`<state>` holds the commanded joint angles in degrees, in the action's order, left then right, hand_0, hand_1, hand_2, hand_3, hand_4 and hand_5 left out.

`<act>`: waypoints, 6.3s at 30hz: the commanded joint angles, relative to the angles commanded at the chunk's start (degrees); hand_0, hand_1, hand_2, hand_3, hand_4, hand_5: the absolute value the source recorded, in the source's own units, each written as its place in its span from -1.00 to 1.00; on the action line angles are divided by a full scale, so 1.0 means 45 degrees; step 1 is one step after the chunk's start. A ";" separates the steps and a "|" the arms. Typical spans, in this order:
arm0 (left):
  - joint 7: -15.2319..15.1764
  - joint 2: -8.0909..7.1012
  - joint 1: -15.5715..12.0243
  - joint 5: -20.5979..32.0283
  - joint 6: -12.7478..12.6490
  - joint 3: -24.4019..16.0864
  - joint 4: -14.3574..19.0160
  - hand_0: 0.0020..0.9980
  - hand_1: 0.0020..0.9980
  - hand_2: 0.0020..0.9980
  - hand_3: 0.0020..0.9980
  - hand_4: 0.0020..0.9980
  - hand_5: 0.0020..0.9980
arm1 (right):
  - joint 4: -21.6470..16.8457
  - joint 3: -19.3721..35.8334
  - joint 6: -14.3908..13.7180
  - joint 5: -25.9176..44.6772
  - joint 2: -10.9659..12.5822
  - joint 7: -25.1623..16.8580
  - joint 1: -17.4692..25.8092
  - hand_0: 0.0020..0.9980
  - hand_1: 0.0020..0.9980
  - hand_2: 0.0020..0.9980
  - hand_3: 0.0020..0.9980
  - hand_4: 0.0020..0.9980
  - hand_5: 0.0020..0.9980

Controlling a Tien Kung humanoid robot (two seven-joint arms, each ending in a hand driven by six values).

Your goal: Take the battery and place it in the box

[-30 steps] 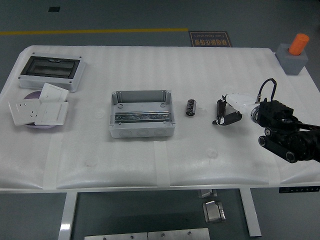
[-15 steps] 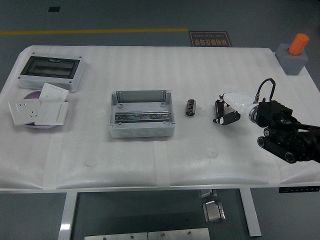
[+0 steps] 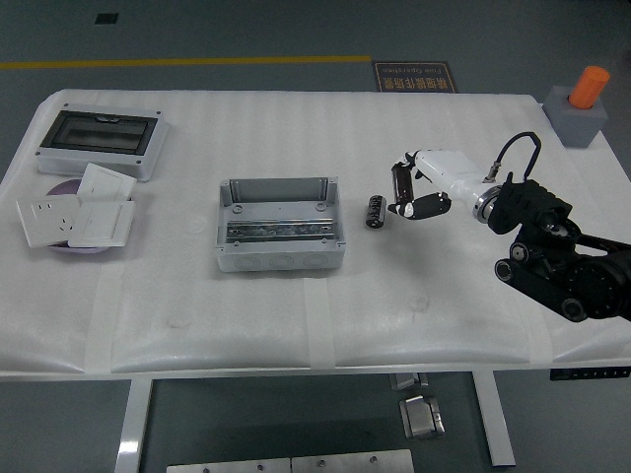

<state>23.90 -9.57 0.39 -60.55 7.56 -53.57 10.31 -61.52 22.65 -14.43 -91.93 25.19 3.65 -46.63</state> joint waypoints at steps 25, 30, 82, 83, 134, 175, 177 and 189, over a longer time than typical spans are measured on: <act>0.0114 -0.0027 -0.0060 -0.0027 0.0080 -0.0041 0.0000 0.24 0.25 -0.17 0.05 0.07 -0.77 | -0.0575 0.1368 -0.0325 -0.0118 -0.3384 0.0191 0.0932 1.00 0.85 0.89 1.00 0.97 0.20; 0.0117 -0.0032 -0.0064 -0.0041 0.0088 -0.0034 0.0000 0.24 0.24 -0.17 0.04 0.09 -0.77 | -0.0341 0.1225 -0.0252 -0.0111 -0.3364 0.0254 0.0944 1.00 1.00 1.00 1.00 1.00 0.30; -0.0047 -0.0061 0.0142 0.0212 0.0066 0.0331 0.0000 0.23 0.23 -0.18 0.04 0.11 -0.85 | 0.4286 -0.3436 -0.0034 0.2965 -0.2370 -0.0174 -0.1046 1.00 0.81 0.76 1.00 1.00 0.42; -0.0048 -0.0061 0.0146 0.0207 0.0064 0.0322 0.0000 0.23 0.23 -0.18 0.04 0.11 -0.85 | 0.4301 -0.3476 -0.0043 0.2974 -0.2394 -0.0165 -0.1049 1.00 0.81 0.76 1.00 1.00 0.42; -0.0198 -0.0031 0.0192 0.0408 0.0045 0.0544 0.0000 0.23 0.25 -0.17 0.05 0.10 -0.73 | 0.4536 -0.4358 -0.0480 0.2680 -0.2172 -0.0603 -0.1188 0.89 0.46 0.34 0.39 0.94 0.38; -0.0464 -0.0029 0.0326 0.1001 0.0028 0.1182 0.0000 0.23 0.26 -0.17 0.06 0.09 -0.71 | 0.4442 -0.4942 -0.0586 0.2321 -0.2021 -0.0757 -0.1277 0.96 0.55 0.48 0.53 0.20 -0.52; -0.0468 -0.0027 0.0328 0.1011 0.0025 0.1188 0.0000 0.23 0.26 -0.17 0.06 0.09 -0.72 | 0.4444 -0.4950 -0.0611 0.2331 -0.2017 -0.0767 -0.1267 0.95 0.53 0.47 0.48 0.11 -0.60; -0.0457 -0.0033 0.0312 0.0999 0.0009 0.1168 0.0000 0.23 0.26 -0.17 0.06 0.09 -0.71 | 0.4355 -0.4940 -0.0763 0.2410 -0.1996 -0.0809 -0.1191 0.93 0.52 0.44 0.45 0.05 -0.62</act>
<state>21.84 -9.72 1.79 -56.05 7.60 -48.31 10.31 -41.92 0.42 -17.87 -81.09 16.21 0.01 -51.99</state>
